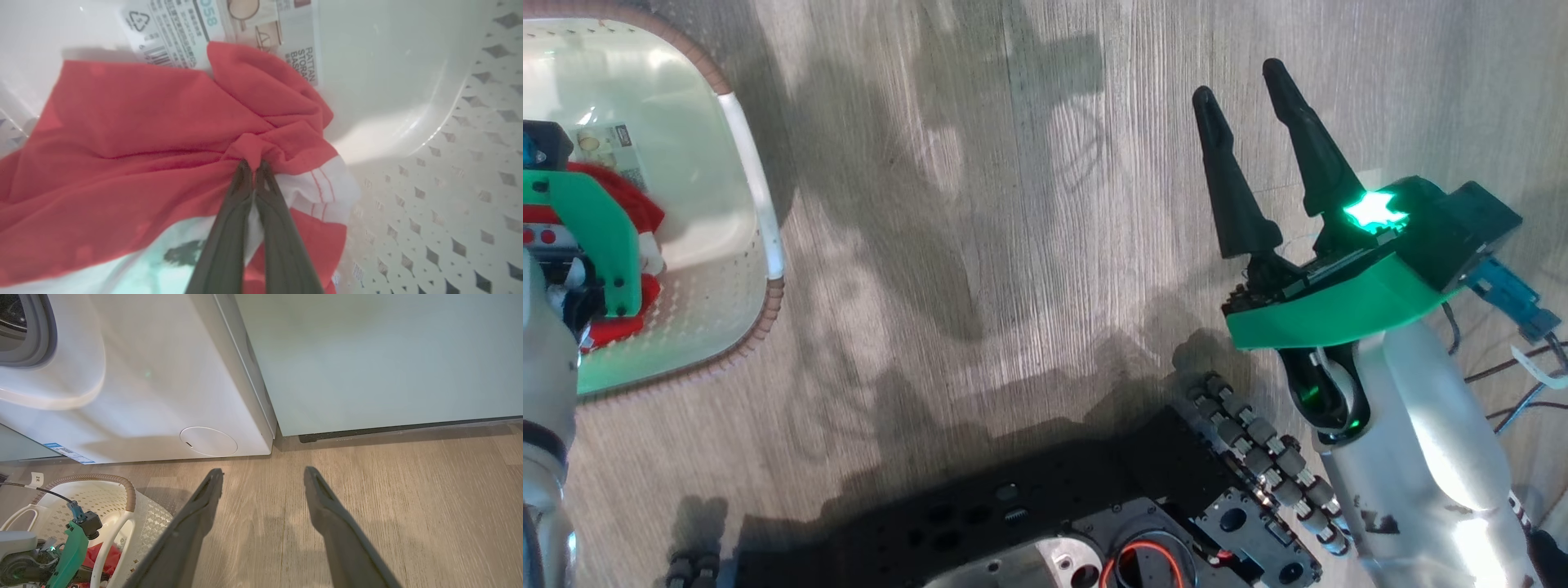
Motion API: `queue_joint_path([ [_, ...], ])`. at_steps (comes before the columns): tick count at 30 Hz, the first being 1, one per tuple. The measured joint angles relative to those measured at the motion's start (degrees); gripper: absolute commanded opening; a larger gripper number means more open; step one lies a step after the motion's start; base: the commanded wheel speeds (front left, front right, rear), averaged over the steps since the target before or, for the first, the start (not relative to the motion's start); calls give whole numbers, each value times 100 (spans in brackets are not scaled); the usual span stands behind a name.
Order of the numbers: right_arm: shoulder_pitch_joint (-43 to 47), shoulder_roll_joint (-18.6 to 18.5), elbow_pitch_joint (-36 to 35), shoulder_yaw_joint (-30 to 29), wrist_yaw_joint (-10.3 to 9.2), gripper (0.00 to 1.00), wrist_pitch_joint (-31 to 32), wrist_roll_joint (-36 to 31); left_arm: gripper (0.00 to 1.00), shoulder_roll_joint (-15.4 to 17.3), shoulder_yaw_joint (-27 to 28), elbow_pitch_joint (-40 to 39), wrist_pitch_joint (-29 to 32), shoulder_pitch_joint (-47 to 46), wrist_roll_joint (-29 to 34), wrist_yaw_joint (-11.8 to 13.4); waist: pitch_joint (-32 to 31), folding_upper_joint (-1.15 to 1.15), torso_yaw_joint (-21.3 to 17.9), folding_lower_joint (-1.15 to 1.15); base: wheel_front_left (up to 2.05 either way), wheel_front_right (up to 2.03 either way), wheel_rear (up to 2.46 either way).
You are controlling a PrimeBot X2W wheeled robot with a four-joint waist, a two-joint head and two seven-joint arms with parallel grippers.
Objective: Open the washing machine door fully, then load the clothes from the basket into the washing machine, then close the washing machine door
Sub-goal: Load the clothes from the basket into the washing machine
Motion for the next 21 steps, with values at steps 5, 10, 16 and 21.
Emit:
queue_joint_path([
  [5, -3, 0, 2, 0, 0, 100, 0, 0, 0, -1, -15, 5, -114, 1, -59, 0, -85, 0, -31, 0, 0, 0, 0],
  [10, -22, 0, 7, 20, 0, 100, 0, 1, 0, 0, -56, 7, -108, 9, -109, -1, -204, 0, -78, 0, 0, 0, 0],
  [16, -204, 0, 77, 66, 0, 100, 0, 70, 0, 5, -102, 8, -277, 115, -189, -8, -425, 0, -163, 0, 0, 0, 0],
  [21, -252, 0, 130, 96, 0, 100, 0, 112, 0, -31, -110, 14, -419, 398, -327, -104, -778, 0, -168, 0, 0, 0, 0],
])
